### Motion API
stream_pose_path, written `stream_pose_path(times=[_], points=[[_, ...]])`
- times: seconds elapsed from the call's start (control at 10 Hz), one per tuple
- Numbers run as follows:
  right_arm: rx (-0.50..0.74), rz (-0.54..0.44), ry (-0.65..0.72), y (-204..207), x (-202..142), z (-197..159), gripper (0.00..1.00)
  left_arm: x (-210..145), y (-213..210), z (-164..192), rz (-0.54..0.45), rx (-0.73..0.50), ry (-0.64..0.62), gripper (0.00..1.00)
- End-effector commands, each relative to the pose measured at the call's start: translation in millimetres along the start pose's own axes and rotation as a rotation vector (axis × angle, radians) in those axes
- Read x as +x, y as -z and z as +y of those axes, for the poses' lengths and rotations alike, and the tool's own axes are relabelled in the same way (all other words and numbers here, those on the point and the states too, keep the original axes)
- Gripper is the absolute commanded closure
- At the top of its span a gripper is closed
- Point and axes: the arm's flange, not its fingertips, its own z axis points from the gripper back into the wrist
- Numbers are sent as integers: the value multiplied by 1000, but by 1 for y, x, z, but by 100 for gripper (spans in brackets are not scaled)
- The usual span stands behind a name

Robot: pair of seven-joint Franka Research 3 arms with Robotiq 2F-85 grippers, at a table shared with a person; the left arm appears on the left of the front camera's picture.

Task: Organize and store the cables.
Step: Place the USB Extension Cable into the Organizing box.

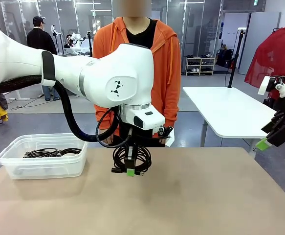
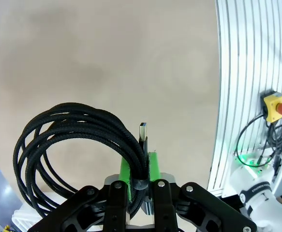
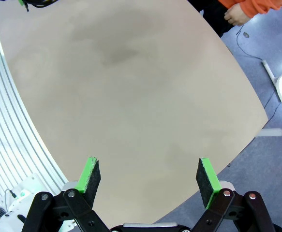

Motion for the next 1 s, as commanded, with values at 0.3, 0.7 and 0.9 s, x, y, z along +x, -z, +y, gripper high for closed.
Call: stream_pose_path(times=[0.3, 0.7, 0.9], points=[[0, 3, 9, -1, 3, -1, 0, -108, -48, 14, -151, -55, 10, 83], [0, 3, 9, -1, 3, -1, 0, -230, -69, 27, -145, 40, -18, 83], [0, 3, 9, -1, 3, -1, 0, -287, -56, 42, -179, 52, -58, 83]])
